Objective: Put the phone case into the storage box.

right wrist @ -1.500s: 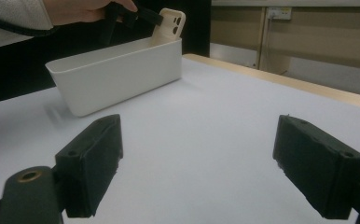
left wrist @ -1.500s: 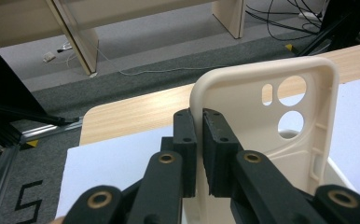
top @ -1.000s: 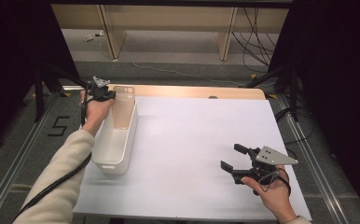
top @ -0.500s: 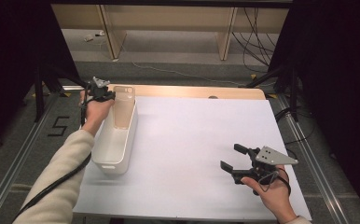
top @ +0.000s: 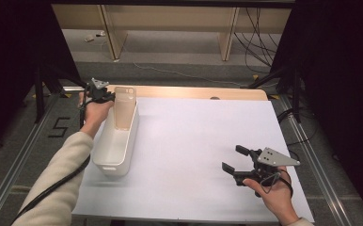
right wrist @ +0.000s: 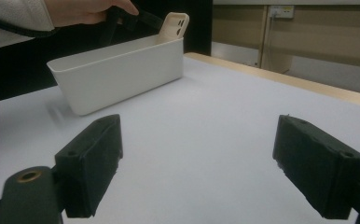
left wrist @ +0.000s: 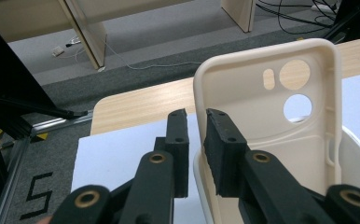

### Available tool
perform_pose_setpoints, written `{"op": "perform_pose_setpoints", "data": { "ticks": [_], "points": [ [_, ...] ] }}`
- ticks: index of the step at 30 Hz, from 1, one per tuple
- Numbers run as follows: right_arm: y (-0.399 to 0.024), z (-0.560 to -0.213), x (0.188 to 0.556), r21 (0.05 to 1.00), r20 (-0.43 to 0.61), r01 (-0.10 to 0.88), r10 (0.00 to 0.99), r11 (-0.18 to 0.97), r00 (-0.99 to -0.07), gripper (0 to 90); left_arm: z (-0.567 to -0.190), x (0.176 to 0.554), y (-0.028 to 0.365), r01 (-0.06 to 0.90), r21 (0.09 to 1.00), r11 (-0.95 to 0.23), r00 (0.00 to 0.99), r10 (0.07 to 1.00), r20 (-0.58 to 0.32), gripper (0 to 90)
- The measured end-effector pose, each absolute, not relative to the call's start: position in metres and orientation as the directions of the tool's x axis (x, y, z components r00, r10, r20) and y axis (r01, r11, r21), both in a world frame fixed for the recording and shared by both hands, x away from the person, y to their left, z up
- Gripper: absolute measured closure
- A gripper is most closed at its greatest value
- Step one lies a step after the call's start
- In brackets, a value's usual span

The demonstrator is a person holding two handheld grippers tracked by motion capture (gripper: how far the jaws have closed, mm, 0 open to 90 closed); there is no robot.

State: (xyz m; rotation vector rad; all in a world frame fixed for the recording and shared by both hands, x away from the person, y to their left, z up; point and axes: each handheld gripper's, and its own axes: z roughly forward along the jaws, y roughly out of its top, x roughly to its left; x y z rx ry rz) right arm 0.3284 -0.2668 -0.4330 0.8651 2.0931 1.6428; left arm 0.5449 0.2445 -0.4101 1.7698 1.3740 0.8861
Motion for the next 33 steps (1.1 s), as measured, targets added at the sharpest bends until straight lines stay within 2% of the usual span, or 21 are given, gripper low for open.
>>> {"op": "perform_pose_setpoints", "data": {
  "ticks": [7, 10, 18, 26, 33],
  "points": [
    [-0.267, -0.433, 0.328, 0.955, 0.1, 0.256, 0.646, 0.152, -0.757, 16.9, -0.41, 0.543, 0.244, 0.479, 0.859, -0.18, 0.204, 0.975, 0.091, 76.2],
    [-0.267, -0.433, 0.328, 0.955, 0.101, 0.257, 0.647, 0.151, -0.755, 16.9, -0.41, 0.541, 0.245, 0.48, 0.86, -0.175, 0.207, 0.975, 0.083, 72.3],
    [-0.266, -0.433, 0.329, 0.959, 0.096, 0.245, 0.649, 0.144, -0.754, 16.7, -0.402, 0.53, 0.247, 0.485, 0.868, -0.111, 0.218, 0.976, 0.003, 52.8],
    [-0.265, -0.434, 0.33, 0.963, 0.102, 0.237, 0.643, 0.127, -0.759, 16.6, -0.394, 0.516, 0.243, 0.437, 0.886, -0.157, 0.275, 0.961, 0.035, 31.4],
    [-0.266, -0.433, 0.33, 0.961, 0.093, 0.24, 0.654, 0.14, -0.751, 16.6, -0.388, 0.503, 0.243, 0.43, 0.89, -0.152, 0.3, 0.954, 0.018, 25.2]
  ]
}}
